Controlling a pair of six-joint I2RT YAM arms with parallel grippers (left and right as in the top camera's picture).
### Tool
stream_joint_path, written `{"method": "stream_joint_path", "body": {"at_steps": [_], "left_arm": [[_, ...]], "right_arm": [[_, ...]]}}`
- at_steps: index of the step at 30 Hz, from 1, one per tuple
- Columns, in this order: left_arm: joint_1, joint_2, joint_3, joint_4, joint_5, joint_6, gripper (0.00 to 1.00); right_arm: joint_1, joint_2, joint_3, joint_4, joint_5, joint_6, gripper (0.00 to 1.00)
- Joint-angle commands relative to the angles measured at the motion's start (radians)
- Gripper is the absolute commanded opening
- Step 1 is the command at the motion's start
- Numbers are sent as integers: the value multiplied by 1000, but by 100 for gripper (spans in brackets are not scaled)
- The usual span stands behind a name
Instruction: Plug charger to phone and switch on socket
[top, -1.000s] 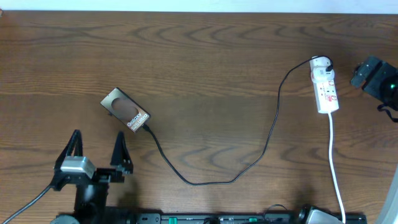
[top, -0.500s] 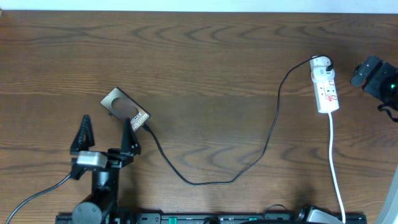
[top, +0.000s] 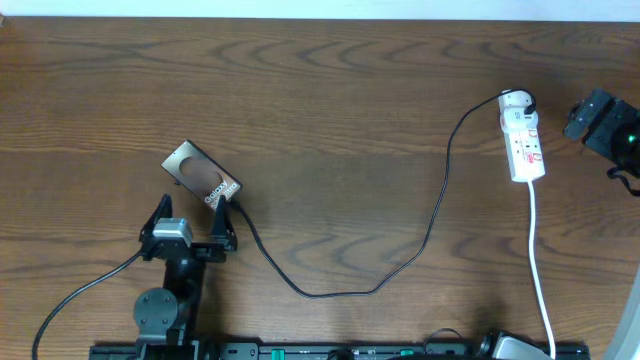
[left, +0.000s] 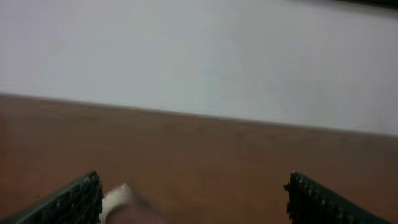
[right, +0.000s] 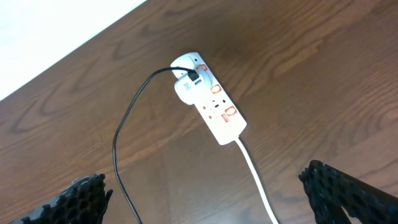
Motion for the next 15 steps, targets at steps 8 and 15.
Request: {"method": "stream_joint_path", "body": {"at_steps": [8,15], "left_arm": [[-2,-7,-2,-190,-13,10,91],[-2,-7,-2,-191,-16,14,91]], "right_arm": [[8,-5,-3,2,8,11,99],[8,-5,-3,2,8,11,99]]}}
